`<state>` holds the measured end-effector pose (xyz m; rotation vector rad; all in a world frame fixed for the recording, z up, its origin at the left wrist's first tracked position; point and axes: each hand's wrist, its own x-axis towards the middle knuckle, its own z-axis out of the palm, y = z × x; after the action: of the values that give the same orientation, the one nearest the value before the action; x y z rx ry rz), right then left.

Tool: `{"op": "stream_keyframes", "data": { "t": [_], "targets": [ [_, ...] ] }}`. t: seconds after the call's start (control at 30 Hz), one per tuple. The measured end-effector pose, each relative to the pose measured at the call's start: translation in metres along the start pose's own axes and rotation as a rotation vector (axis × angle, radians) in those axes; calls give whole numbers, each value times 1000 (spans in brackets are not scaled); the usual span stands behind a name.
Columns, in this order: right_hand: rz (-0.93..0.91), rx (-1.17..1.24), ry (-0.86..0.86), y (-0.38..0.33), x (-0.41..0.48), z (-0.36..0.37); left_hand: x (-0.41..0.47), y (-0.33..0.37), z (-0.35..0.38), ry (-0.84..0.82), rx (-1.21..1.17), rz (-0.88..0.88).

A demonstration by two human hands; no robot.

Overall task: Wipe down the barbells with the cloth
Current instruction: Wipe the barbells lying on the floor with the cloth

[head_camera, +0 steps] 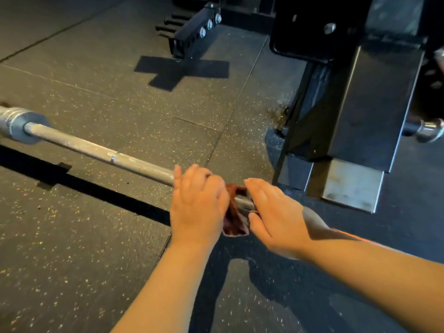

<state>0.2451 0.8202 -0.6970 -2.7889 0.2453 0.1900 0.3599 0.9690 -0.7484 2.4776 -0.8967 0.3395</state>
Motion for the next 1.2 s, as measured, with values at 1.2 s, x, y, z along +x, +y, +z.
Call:
{"op": "stream_keyframes", "data": {
  "t": [1.2],
  "targets": [
    [16, 50, 31, 17, 9, 15, 15, 11, -32, -330, 179, -109]
  ]
}}
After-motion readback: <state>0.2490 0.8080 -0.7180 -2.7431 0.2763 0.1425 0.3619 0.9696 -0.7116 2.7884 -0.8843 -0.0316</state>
